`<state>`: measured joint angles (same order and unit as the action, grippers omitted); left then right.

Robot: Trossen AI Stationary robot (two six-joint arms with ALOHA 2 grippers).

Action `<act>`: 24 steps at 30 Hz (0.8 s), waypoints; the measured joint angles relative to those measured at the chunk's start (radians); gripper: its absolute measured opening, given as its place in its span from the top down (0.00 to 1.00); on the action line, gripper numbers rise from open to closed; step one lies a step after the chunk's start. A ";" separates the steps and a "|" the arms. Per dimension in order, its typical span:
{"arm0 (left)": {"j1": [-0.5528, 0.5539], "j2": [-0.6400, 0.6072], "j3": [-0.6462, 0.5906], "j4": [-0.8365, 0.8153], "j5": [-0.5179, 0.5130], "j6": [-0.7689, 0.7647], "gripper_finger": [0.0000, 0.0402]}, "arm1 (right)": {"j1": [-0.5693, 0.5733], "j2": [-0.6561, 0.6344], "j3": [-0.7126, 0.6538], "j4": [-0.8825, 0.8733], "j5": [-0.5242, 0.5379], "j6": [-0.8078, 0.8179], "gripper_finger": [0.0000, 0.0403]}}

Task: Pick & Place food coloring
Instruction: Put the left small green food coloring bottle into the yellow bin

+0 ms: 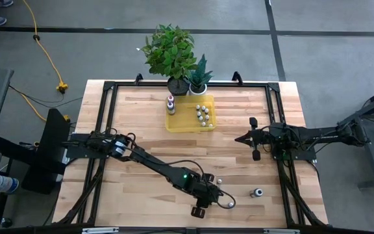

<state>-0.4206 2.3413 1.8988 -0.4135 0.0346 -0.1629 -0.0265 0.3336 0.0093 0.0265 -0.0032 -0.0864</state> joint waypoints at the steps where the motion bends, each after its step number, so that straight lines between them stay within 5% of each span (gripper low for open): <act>1: 0.000 0.000 0.000 0.000 0.000 0.000 0.72 | 0.000 0.000 0.000 0.000 0.000 0.000 1.00; 12: 0.000 0.000 0.000 0.003 -0.006 -0.025 0.91 | 0.000 0.000 0.000 0.000 0.000 0.000 1.00; 24: 0.016 0.000 0.116 -0.119 -0.113 -0.078 0.91 | 0.000 0.000 0.000 0.000 0.000 0.000 1.00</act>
<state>-0.4046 2.3409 2.0148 -0.5325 -0.0786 -0.2404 -0.0268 0.3332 0.0093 0.0265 -0.0032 -0.0868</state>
